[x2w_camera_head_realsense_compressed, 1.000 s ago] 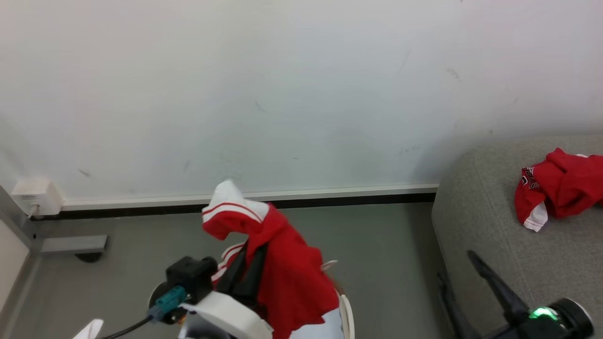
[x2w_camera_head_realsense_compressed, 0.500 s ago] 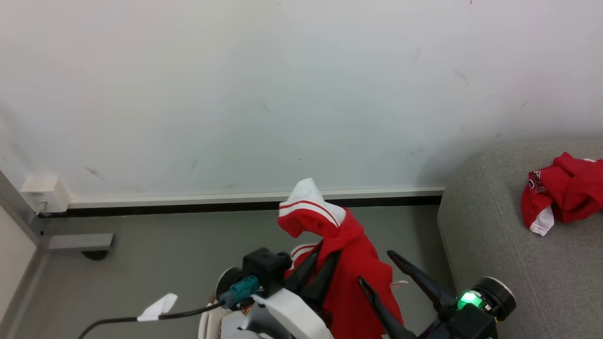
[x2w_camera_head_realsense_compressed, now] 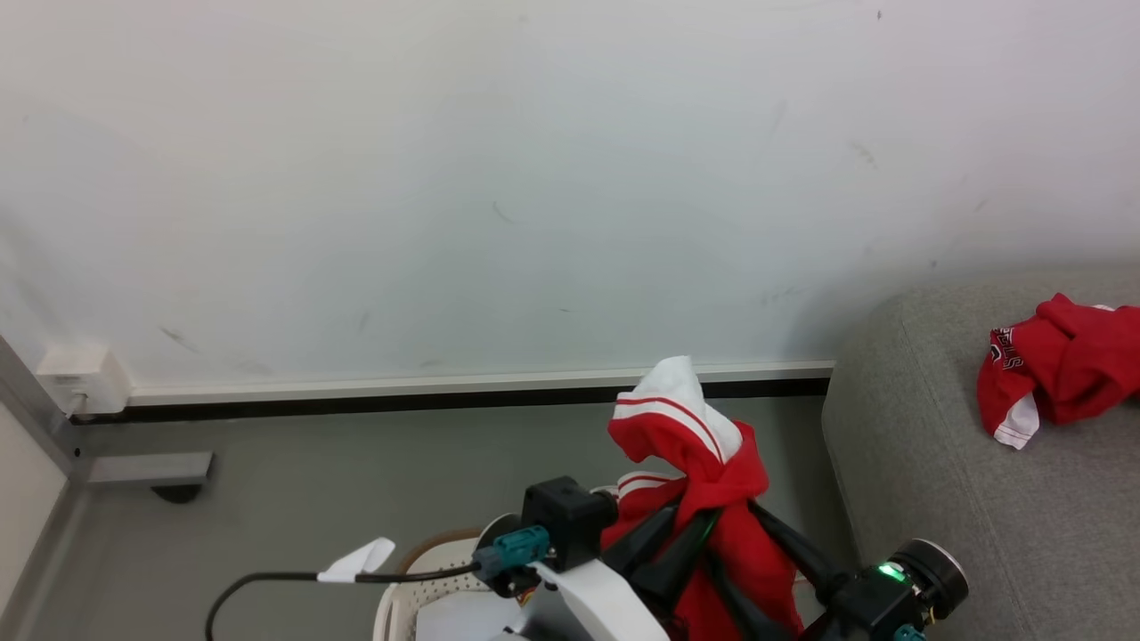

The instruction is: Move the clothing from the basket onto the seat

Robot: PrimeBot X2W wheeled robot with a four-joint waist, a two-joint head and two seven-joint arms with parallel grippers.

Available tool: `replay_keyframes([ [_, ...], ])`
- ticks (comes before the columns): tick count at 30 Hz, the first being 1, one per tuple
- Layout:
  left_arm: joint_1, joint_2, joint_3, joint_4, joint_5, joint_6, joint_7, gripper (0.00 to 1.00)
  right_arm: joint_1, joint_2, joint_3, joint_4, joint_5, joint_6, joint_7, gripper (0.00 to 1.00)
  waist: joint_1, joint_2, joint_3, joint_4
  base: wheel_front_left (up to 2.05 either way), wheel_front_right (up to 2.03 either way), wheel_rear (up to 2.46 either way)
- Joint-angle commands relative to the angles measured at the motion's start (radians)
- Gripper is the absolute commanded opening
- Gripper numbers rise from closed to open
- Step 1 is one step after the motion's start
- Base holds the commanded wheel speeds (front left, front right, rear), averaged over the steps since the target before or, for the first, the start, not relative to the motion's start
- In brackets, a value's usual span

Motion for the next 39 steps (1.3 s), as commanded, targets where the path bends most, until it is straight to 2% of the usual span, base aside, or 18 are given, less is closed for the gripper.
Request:
replay_keyframes([
  [1, -0.005, 0.001, -0.002, -0.005, -0.008, 0.0, 0.005, 0.0, -0.014, 0.004, 0.004, 0.009, 0.036, -0.002, 0.001, 0.0, 0.0, 0.0, -0.001, -0.001, 0.0, 0.0, 0.0],
  [7, -0.002, 0.007, 0.004, 0.008, -0.016, 0.009, -0.007, 0.0, -0.022, -0.014, -0.006, 0.02, 0.077, -0.002, 0.001, 0.0, 0.0, 0.0, -0.001, -0.008, 0.0, 0.0, 0.0],
  [9, 0.0, 0.014, 0.01, 0.019, -0.014, 0.012, -0.016, 0.25, -0.021, -0.018, -0.022, 0.014, 0.082, -0.002, 0.001, 0.0, 0.0, 0.0, 0.0, -0.012, 0.0, 0.0, 0.0],
  [10, 0.0, 0.014, 0.01, 0.019, -0.014, 0.012, -0.016, 0.25, -0.021, -0.018, -0.022, 0.014, 0.082, -0.002, 0.001, 0.0, 0.0, 0.0, 0.0, -0.012, 0.0, 0.0, 0.0],
  [11, 0.001, 0.015, 0.012, 0.026, -0.013, 0.013, -0.021, 0.33, -0.02, -0.02, -0.028, 0.011, 0.083, -0.002, 0.001, 0.0, 0.0, 0.0, 0.001, -0.015, 0.0, 0.0, 0.0],
  [12, 0.002, 0.015, 0.012, 0.033, -0.013, 0.014, -0.027, 0.48, -0.02, -0.022, -0.034, 0.008, 0.085, -0.002, 0.001, 0.0, 0.0, 0.0, 0.002, -0.018, 0.0, 0.0, 0.0],
  [13, 0.003, 0.016, 0.014, 0.039, -0.012, 0.015, -0.033, 0.87, -0.02, -0.024, -0.04, 0.001, 0.086, -0.002, 0.001, 0.0, 0.0, 0.0, 0.003, -0.023, 0.0, 0.0, 0.0],
  [14, 0.003, 0.015, 0.017, 0.047, -0.011, 0.017, -0.041, 1.0, -0.018, -0.027, -0.049, -0.004, 0.089, -0.002, 0.001, 0.0, 0.0, 0.0, 0.004, -0.027, 0.0, 0.0, 0.0],
  [19, 0.011, 0.026, 0.016, 0.087, 0.003, 0.021, -0.07, 1.0, -0.02, -0.044, -0.096, -0.027, 0.088, -0.002, 0.0, 0.0, 0.0, 0.0, 0.013, -0.079, 0.0, 0.0, 0.0],
  [32, -0.011, 0.014, -0.013, 0.192, 0.007, 0.016, -0.137, 1.0, -0.007, -0.09, -0.213, -0.093, 0.077, -0.002, 0.001, 0.0, 0.0, 0.0, 0.061, -0.274, 0.0, 0.0, 0.0],
  [39, -0.046, 0.011, -0.018, 0.215, 0.009, 0.023, -0.152, 1.0, -0.004, -0.08, -0.256, -0.109, 0.085, -0.002, 0.001, 0.0, 0.0, 0.0, 0.114, -0.324, 0.0, 0.0, 0.0],
])
